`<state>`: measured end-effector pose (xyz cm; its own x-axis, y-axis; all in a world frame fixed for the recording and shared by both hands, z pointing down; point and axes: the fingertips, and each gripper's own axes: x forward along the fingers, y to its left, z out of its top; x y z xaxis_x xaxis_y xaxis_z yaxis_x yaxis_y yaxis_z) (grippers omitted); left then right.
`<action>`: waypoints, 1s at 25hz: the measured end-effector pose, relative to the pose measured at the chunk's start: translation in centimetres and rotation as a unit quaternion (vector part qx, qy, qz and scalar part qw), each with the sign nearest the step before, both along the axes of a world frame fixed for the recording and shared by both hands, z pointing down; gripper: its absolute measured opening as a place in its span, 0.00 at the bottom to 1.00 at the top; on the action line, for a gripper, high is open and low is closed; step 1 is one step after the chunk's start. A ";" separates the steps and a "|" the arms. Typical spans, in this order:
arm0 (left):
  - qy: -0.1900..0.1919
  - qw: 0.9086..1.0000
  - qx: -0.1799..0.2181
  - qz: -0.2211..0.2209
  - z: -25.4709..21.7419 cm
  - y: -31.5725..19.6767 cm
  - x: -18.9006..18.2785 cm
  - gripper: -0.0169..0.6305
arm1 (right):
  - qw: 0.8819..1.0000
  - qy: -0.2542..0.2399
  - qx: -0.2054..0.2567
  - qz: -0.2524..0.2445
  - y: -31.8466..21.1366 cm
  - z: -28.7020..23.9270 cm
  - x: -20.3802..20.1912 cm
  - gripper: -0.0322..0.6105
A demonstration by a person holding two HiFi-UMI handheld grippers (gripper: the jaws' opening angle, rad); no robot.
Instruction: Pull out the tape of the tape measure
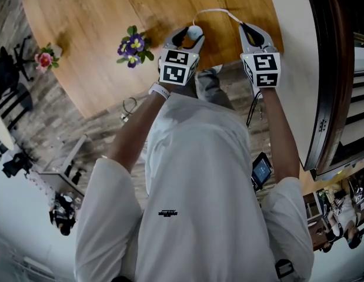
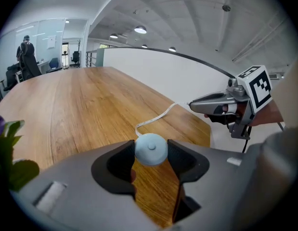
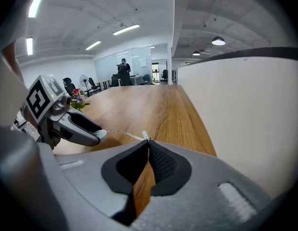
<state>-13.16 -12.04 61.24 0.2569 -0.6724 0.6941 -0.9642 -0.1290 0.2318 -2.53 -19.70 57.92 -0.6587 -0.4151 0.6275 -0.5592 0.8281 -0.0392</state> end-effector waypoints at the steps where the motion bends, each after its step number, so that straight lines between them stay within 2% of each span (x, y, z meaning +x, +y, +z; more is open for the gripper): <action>1: 0.000 1.000 -0.005 -0.004 0.4 0.0 -0.2 0.39 | 1.000 0.004 -0.004 -0.001 0.1 0.5 -0.1 0.07; 11: -0.024 0.998 -0.045 -0.024 3.0 0.0 -1.0 0.39 | 0.998 0.040 -0.050 0.002 0.9 4.9 -0.2 0.07; 25: -0.053 0.997 -0.056 -0.026 3.8 -0.1 -1.2 0.39 | 0.995 0.077 -0.067 0.011 1.6 7.3 0.4 0.07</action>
<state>-14.38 -12.10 65.03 0.1447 -0.5999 0.7869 -0.9887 -0.0569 0.1384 -2.09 -18.09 65.23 -0.5414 -0.3349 0.7712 -0.5857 0.8083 -0.0602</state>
